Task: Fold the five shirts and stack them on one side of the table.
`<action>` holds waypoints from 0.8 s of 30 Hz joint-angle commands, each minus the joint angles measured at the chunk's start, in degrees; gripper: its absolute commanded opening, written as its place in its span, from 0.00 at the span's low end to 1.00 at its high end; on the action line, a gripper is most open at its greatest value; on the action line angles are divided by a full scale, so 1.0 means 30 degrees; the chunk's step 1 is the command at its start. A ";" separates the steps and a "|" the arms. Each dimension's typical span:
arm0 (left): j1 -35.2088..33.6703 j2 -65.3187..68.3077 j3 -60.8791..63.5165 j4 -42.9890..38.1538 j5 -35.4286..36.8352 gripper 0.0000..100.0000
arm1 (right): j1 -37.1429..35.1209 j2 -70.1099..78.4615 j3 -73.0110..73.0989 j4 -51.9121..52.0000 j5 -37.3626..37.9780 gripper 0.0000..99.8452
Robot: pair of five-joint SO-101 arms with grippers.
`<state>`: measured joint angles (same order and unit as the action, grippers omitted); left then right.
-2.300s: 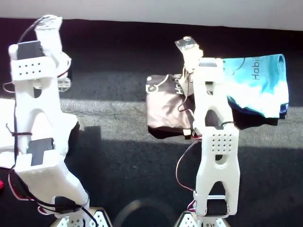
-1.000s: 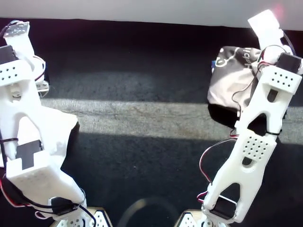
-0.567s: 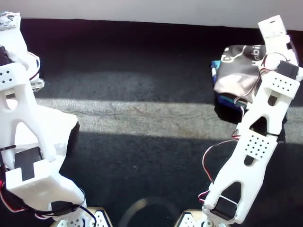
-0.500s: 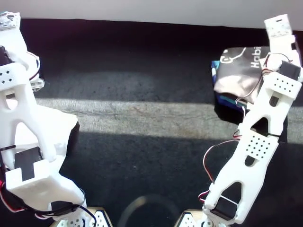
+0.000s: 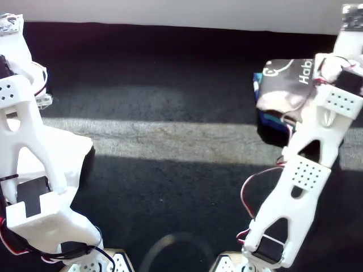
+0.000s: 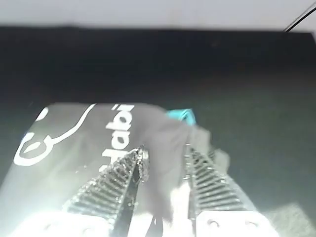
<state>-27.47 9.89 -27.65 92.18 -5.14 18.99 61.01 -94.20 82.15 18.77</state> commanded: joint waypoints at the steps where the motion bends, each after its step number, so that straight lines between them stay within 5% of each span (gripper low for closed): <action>1: -0.0249 -0.1128 -0.0073 -0.0059 -0.1084 0.01 | -0.1509 -0.0308 -0.2418 0.4147 0.0762 0.06; 16: -0.5875 -0.0864 0.0366 0.0322 -0.1436 0.01 | -0.2740 -0.1597 0.0103 0.6374 0.1700 0.06; 24: -0.6227 -0.0864 0.2681 0.0293 -0.3429 0.01 | -0.1890 -0.3531 0.5553 0.6344 0.2110 0.06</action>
<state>-45.49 9.89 -20.70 93.14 -14.64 12.22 56.97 -80.40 100.53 24.48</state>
